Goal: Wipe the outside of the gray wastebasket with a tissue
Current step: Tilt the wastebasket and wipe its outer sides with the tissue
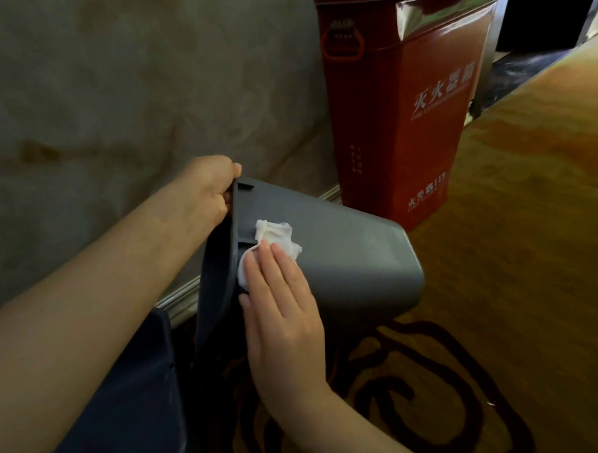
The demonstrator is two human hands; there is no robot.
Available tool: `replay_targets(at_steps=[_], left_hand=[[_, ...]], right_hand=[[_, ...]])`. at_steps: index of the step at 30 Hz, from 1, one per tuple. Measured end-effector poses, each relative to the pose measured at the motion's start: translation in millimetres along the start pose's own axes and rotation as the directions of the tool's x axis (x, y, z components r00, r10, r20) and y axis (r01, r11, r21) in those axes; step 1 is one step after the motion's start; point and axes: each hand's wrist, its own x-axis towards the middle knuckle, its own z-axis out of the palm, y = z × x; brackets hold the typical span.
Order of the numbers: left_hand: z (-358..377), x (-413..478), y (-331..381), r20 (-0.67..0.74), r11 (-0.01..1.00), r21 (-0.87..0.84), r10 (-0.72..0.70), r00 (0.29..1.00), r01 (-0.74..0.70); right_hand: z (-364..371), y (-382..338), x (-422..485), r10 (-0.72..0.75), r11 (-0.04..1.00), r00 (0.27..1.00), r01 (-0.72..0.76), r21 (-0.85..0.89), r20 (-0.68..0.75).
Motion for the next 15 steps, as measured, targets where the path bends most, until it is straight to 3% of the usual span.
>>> replay_targets(at_steps=[3, 5, 8, 11, 15], left_hand=[[0.4, 0.6, 2.8, -0.002, 0.999, 0.022, -0.025, 1.000, 0.025], [1.2, 0.1, 4.5, 0.005, 0.999, 0.033, -0.027, 1.000, 0.026], [4.6, 0.3, 6.5, 0.016, 0.999, 0.046, -0.012, 1.000, 0.012], [8.5, 3.1, 9.4, 0.006, 0.998, 0.060, 0.000, 1.000, 0.000], [20.0, 4.5, 15.0, 0.027, 0.998, 0.048, 0.030, 0.999, -0.031]], right_hand=[[4.0, 33.9, -5.4, -0.127, 0.992, 0.992, 0.127, 0.006, -0.027], [-0.7, 66.0, -14.7, -0.098, 0.994, 0.995, 0.099, 0.044, -0.027], [-17.8, 116.8, -29.0, 0.084, 0.995, 0.994, -0.080, 0.061, -0.065], [-35.2, 154.0, -28.5, 0.309, 0.951, 0.943, -0.303, 0.066, -0.123], [-40.4, 163.8, -20.7, 0.420, 0.907, 0.898, -0.421, 0.025, -0.132]])
